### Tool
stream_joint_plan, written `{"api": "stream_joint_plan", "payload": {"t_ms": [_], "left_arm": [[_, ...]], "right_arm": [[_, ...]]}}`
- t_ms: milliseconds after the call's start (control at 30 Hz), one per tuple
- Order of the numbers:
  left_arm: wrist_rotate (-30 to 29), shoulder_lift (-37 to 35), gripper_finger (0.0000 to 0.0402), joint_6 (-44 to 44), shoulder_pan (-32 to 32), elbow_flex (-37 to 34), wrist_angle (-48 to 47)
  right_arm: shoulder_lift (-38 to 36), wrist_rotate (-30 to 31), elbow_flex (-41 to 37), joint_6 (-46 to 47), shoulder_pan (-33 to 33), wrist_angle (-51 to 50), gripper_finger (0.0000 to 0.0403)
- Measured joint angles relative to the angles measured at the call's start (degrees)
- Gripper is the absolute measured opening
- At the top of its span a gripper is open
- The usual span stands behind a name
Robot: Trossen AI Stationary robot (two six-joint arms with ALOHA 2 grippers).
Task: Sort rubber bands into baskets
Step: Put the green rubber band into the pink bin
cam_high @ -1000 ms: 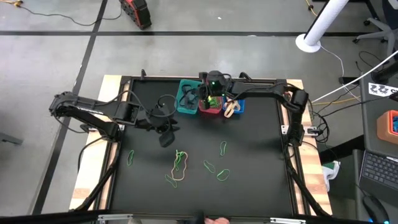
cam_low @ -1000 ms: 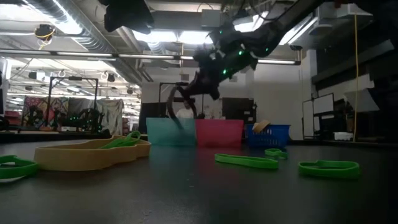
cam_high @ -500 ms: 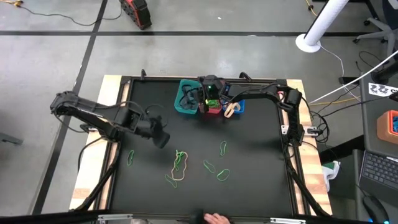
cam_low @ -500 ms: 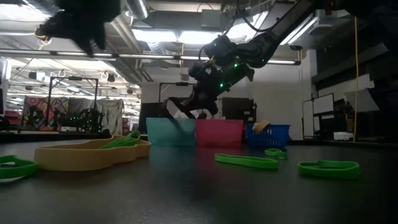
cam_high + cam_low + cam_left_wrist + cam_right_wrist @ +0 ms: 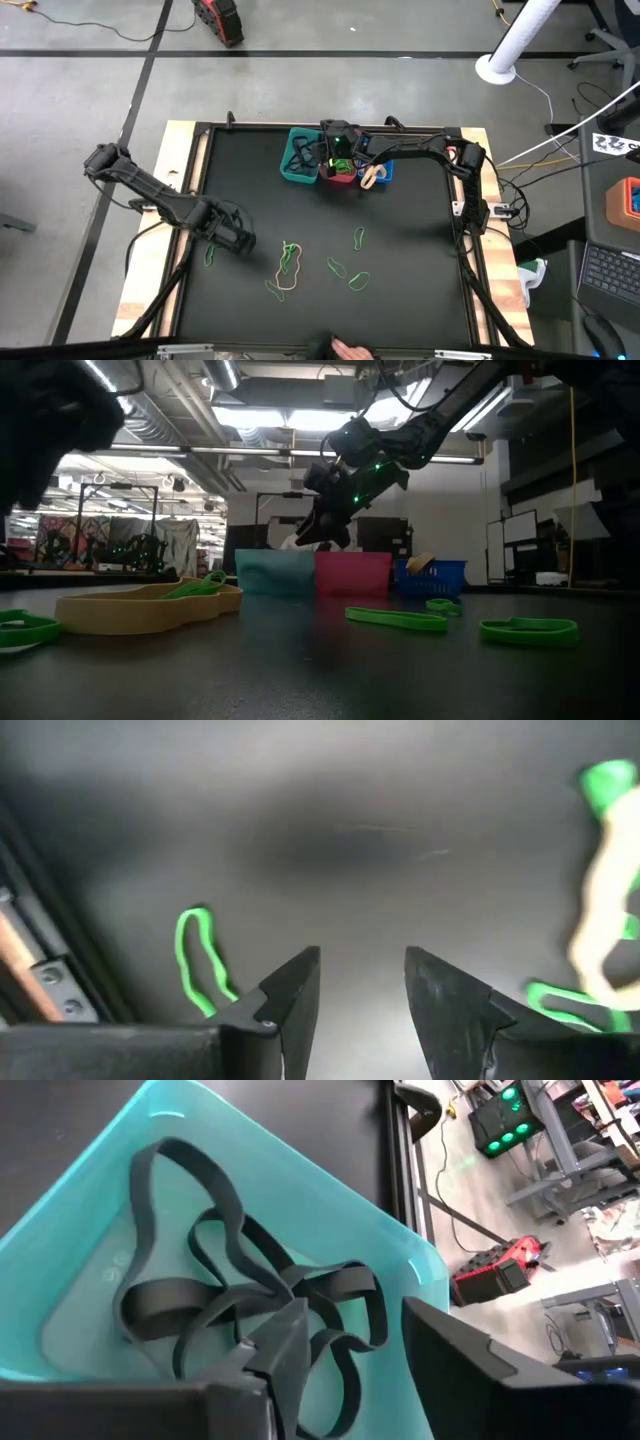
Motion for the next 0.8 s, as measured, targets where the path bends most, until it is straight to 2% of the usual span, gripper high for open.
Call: {"api": "stream_joint_plan", "payload": {"t_ms": [267,533,800], "left_arm": [[3.03,0.00,0.0144,-4.90,-4.17,-7.37,1.16],[4.23,0.00,0.0143,-7.16,-6.65,-13.89,9.25],[4.21,0.00,0.0143,-9.65,-6.94,-15.70,8.85]], "right_arm": [[0.00,0.01,0.00,0.00,0.04,-0.21,0.0160],[-0.02,0.01,0.00,0.00,0.07,-0.12,0.0160],[-0.04,0.01,0.00,0.00,0.04,-0.12,0.0160]]}}
